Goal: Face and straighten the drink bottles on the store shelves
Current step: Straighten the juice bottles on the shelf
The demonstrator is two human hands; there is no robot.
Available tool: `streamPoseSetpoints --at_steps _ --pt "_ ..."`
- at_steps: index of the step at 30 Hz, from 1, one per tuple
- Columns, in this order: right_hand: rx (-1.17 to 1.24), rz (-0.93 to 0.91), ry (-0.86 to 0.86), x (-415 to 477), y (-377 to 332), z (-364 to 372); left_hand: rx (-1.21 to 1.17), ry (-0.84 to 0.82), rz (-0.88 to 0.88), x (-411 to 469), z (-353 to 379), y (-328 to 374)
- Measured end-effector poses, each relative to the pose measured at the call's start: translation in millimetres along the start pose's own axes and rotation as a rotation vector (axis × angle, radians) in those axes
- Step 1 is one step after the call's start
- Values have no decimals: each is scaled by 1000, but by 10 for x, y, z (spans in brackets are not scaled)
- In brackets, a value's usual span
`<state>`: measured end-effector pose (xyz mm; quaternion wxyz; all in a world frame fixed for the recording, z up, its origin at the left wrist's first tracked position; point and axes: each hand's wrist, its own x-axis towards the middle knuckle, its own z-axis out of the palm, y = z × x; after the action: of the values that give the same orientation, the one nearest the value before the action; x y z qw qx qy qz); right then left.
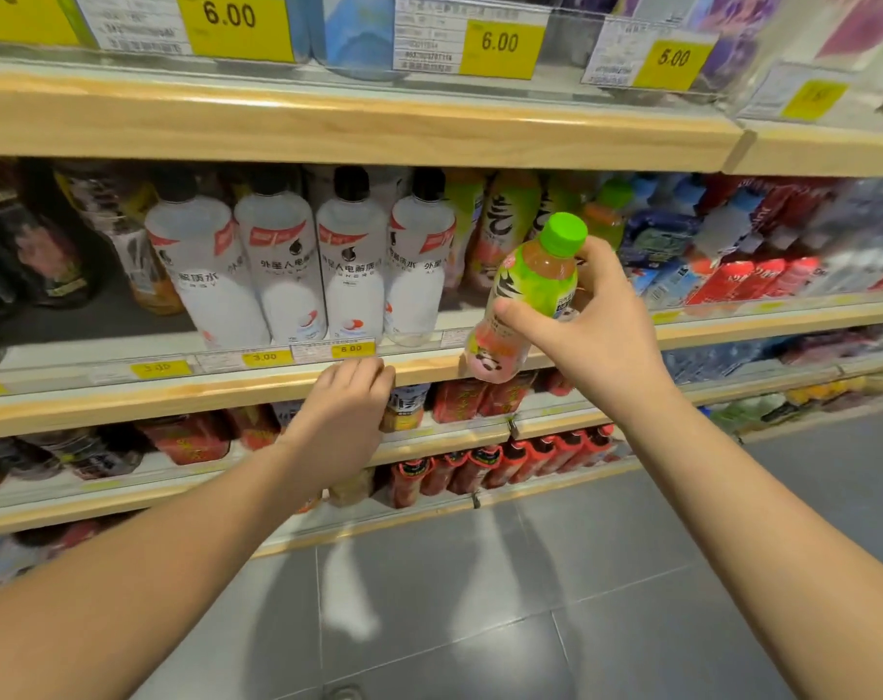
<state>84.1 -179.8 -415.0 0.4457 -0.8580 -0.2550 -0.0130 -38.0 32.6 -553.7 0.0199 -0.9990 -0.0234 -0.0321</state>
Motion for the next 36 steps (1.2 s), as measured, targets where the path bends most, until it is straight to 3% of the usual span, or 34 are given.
streamPoseSetpoints --at_steps 22,29,36 --pt "46 27 -11 487 220 -94 216 -57 -44 427 199 362" --pt "70 -85 -70 623 384 -134 50 -8 -239 503 54 554" --pt "25 5 -108 801 440 -75 3 -3 -291 519 -13 631"
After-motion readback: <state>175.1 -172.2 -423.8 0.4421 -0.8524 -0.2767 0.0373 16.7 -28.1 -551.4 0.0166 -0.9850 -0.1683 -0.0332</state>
